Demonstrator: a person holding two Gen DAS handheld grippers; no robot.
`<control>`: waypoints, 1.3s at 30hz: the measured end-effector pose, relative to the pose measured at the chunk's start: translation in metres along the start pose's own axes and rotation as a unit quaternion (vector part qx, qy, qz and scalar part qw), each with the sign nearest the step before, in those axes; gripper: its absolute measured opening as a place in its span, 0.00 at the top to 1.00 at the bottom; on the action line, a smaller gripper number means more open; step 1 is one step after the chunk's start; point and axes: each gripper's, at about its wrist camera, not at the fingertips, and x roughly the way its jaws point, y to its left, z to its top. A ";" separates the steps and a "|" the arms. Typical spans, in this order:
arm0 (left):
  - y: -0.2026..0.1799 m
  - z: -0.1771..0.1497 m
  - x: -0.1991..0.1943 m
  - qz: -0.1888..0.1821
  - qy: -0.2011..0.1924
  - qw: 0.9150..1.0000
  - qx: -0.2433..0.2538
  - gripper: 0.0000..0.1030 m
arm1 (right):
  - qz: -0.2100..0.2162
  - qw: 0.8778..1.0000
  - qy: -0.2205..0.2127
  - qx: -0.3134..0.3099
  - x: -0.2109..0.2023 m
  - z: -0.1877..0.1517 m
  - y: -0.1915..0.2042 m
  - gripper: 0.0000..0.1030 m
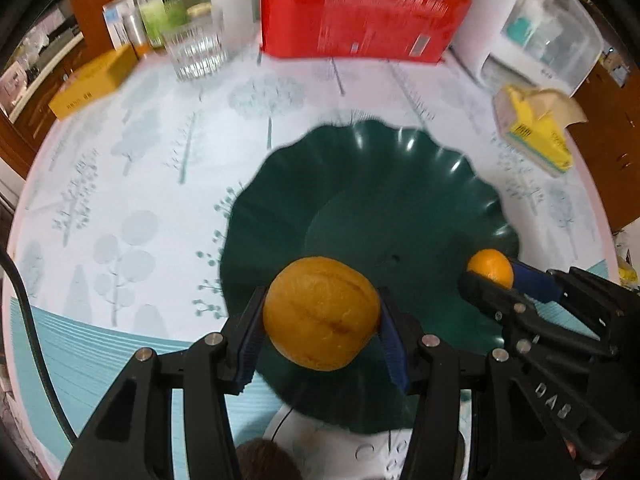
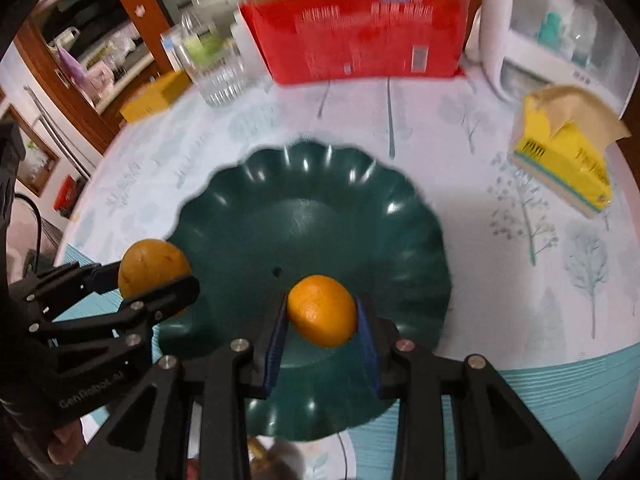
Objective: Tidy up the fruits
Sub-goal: 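Place the yellow fruit on the green plate while the right tool places the tangerine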
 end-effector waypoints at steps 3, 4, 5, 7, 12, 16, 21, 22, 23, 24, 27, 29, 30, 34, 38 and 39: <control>0.000 0.000 0.018 0.000 0.018 1.000 -0.007 0.51 | -0.006 1.000 0.018 -0.001 0.016 -0.005 -0.001 0.67; 0.002 0.000 0.021 0.000 0.023 1.000 -0.008 0.50 | -0.006 1.000 0.023 0.000 0.021 -0.006 -0.003 0.67; 0.003 -0.001 0.024 -0.001 0.025 1.000 -0.010 0.50 | -0.006 1.000 0.027 0.002 0.024 -0.008 -0.004 0.66; 0.003 0.000 0.022 -0.002 0.019 1.000 -0.010 0.48 | -0.007 0.999 0.036 0.005 0.029 -0.011 -0.005 0.66; 0.005 0.003 0.004 0.010 -0.014 1.000 -0.004 0.14 | -0.010 0.999 0.035 -0.004 0.027 -0.015 -0.004 0.62; 0.007 0.004 -0.010 0.005 -0.029 1.000 -0.005 0.13 | -0.013 1.000 0.019 -0.014 0.017 -0.016 -0.002 0.52; 0.010 -0.003 -0.024 0.004 -0.056 0.998 -0.003 0.13 | -0.010 1.000 0.005 -0.016 0.002 -0.020 0.000 0.51; 0.012 -0.005 -0.028 0.002 -0.061 0.998 -0.004 0.13 | -0.012 1.000 0.002 -0.017 -0.001 -0.021 0.001 0.51; 0.013 -0.007 -0.031 0.000 -0.066 0.998 -0.006 0.13 | -0.013 1.000 0.000 -0.018 -0.003 -0.021 0.001 0.51; 0.014 -0.009 -0.035 -0.003 -0.072 0.997 -0.007 0.13 | -0.015 1.000 -0.002 -0.019 -0.006 -0.023 0.001 0.51; 0.017 -0.013 -0.044 -0.008 -0.073 0.997 -0.009 0.13 | -0.019 1.000 -0.008 -0.019 -0.016 -0.026 0.001 0.51; 0.021 -0.016 -0.050 -0.015 -0.073 0.997 -0.017 0.13 | -0.021 1.000 -0.014 -0.018 -0.024 -0.029 0.002 0.51; 0.024 -0.018 -0.055 -0.011 -0.065 0.998 -0.023 0.13 | -0.022 0.999 -0.017 -0.017 -0.027 -0.031 0.002 0.51; 0.024 -0.027 -0.071 0.025 -0.059 0.998 -0.011 0.13 | -0.030 0.999 -0.035 -0.014 -0.047 -0.037 0.002 0.51; 0.025 -0.037 -0.097 0.011 -0.076 0.997 -0.007 0.13 | -0.037 0.998 -0.044 -0.012 -0.067 -0.042 0.005 0.51; 0.024 -0.041 -0.107 0.014 -0.086 0.996 -0.004 0.13 | -0.039 0.998 -0.048 -0.012 -0.073 -0.044 0.006 0.51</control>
